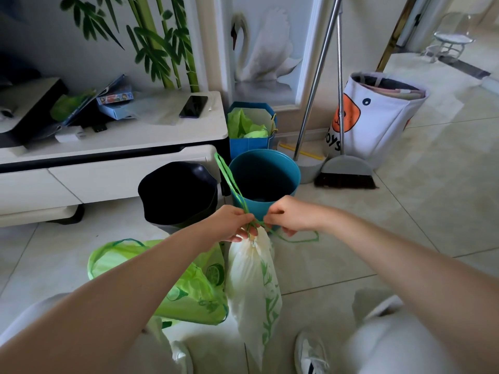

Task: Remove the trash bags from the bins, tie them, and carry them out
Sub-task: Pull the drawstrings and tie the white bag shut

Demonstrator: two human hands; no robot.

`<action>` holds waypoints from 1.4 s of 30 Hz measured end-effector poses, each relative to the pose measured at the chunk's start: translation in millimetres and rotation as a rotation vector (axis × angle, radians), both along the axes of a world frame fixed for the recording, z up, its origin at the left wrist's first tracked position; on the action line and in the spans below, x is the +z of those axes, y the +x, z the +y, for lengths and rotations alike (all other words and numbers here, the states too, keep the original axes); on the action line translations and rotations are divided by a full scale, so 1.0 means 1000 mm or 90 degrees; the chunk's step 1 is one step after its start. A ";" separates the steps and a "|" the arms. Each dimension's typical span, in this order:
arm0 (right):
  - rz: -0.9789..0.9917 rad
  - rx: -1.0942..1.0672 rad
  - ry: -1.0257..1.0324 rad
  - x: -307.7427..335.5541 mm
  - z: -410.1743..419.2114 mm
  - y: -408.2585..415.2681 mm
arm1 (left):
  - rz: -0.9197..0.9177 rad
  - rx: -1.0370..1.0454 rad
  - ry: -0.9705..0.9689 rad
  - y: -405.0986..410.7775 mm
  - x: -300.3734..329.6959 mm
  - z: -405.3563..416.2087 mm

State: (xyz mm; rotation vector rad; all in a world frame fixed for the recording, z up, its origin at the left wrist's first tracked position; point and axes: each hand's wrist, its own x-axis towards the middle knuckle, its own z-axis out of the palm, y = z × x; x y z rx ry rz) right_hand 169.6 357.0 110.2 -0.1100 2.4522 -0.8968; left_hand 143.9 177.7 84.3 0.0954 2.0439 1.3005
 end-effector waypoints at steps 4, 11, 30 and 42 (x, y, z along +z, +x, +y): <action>-0.041 0.021 0.018 -0.008 -0.006 0.003 | -0.005 0.022 0.007 0.001 0.001 0.000; -0.248 0.045 -0.019 0.004 -0.005 0.004 | -0.010 0.057 0.024 -0.003 0.002 -0.003; -0.038 -0.015 -0.169 -0.017 -0.002 -0.012 | 0.103 -0.080 0.020 -0.012 0.019 -0.012; -0.007 -0.010 -0.106 -0.022 -0.012 -0.005 | 0.199 -0.107 -0.048 -0.007 0.018 -0.014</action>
